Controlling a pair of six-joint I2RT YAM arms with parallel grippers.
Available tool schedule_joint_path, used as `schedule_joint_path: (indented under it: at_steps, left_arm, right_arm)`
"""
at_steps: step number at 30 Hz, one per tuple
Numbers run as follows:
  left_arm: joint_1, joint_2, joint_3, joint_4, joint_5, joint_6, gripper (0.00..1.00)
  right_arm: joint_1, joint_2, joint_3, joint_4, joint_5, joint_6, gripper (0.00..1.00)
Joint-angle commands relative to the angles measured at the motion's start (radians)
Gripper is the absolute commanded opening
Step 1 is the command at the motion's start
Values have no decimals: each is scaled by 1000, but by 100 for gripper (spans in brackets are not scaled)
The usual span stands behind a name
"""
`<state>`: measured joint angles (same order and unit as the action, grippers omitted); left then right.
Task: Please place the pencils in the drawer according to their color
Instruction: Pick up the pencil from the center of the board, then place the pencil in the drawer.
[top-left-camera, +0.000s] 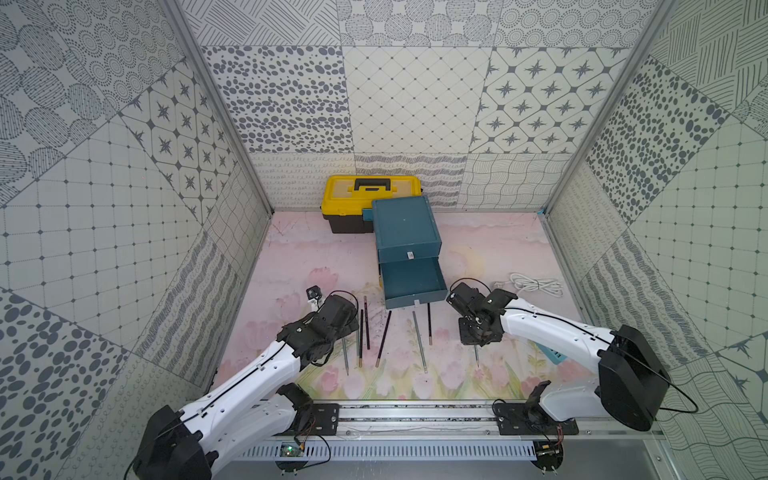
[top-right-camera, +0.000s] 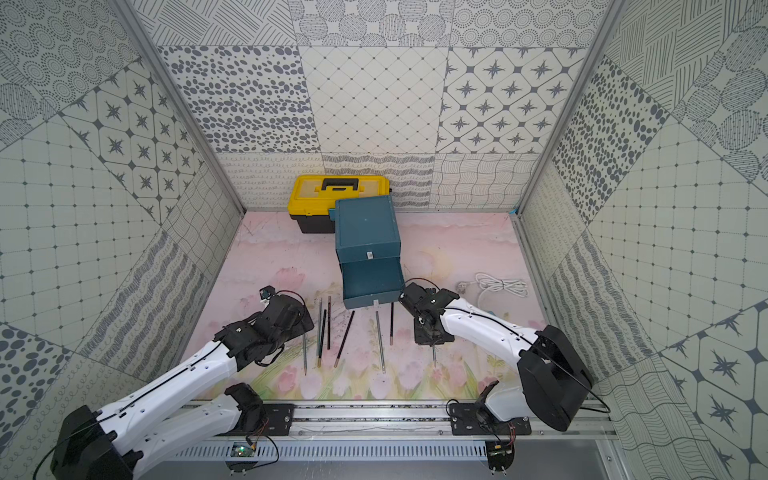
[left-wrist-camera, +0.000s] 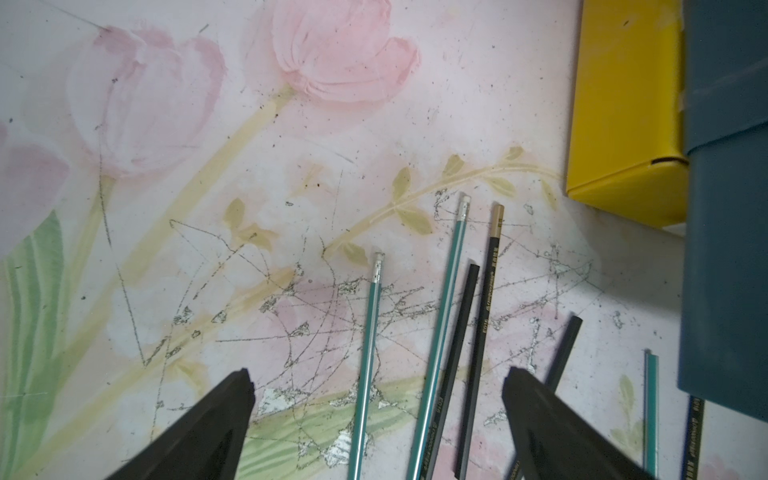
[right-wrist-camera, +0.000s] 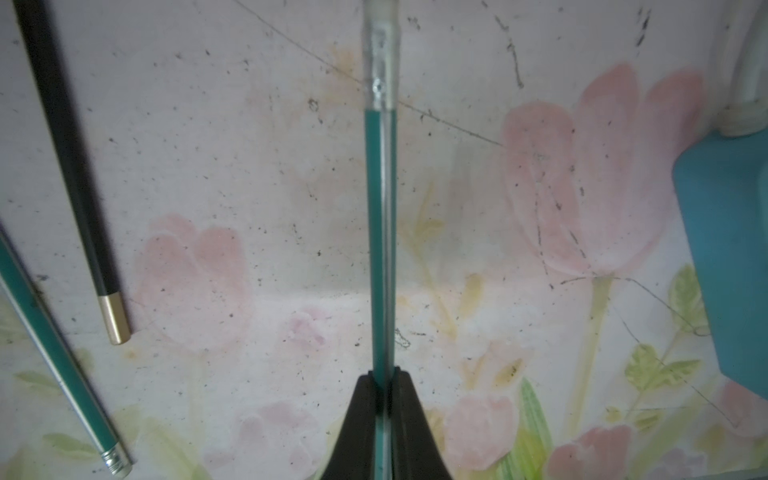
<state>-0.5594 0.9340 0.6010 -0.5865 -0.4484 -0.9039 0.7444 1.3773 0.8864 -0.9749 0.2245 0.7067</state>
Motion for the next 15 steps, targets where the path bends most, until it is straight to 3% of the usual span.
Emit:
schedule_joint_path:
  at_steps: [1,8,15]
  left_arm:
    - [8,0,5,32,7,18,99]
    - [7,-3,6,38,11,17,99]
    - [8,-12,5,43,16,15,99]
  right_arm:
    - [-11,-59,47,-44,53,-43,0]
    - [-19,-152,146,-59,116,-161,0]
    - [-18,-211,246,76,72,-412,0]
